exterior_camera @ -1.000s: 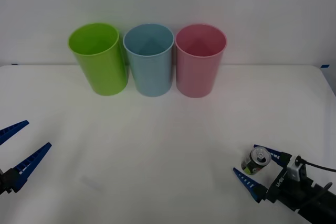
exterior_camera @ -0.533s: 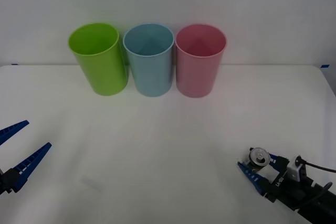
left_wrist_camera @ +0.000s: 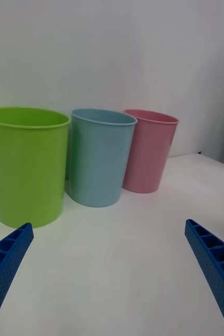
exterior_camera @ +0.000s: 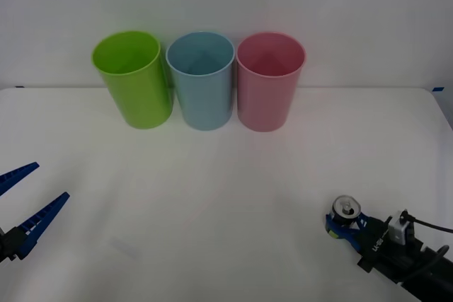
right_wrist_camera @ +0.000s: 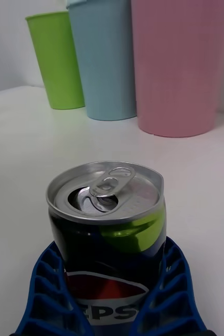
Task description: Grasp the object on the table and drop it into the matching bin: aluminum can to the light blue bin, PET bottle to the pink bin.
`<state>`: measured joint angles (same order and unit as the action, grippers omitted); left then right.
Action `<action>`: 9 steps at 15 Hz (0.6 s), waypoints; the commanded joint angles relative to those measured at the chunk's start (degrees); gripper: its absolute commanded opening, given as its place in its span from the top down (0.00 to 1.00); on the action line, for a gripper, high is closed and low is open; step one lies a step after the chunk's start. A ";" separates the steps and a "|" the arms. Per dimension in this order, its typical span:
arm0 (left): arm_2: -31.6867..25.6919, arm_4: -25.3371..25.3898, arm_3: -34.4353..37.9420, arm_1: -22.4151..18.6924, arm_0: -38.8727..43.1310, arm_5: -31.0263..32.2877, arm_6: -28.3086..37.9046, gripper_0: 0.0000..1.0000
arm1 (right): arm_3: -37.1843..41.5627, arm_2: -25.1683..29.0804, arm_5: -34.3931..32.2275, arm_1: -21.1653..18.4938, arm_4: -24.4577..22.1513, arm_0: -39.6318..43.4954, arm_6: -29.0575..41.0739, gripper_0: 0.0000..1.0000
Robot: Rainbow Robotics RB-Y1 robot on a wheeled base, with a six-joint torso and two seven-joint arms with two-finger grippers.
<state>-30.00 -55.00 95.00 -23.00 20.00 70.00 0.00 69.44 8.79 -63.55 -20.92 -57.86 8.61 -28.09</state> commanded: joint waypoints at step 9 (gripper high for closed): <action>0.00 0.00 0.00 0.00 0.00 0.00 0.00 0.00 | 18.89 0.00 0.89 -0.62 1.87 4.22 11.39 1.00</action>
<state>-30.00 -55.00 95.00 -23.00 20.00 70.00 0.00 87.15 8.79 -62.70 -21.45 -55.98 12.73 -17.94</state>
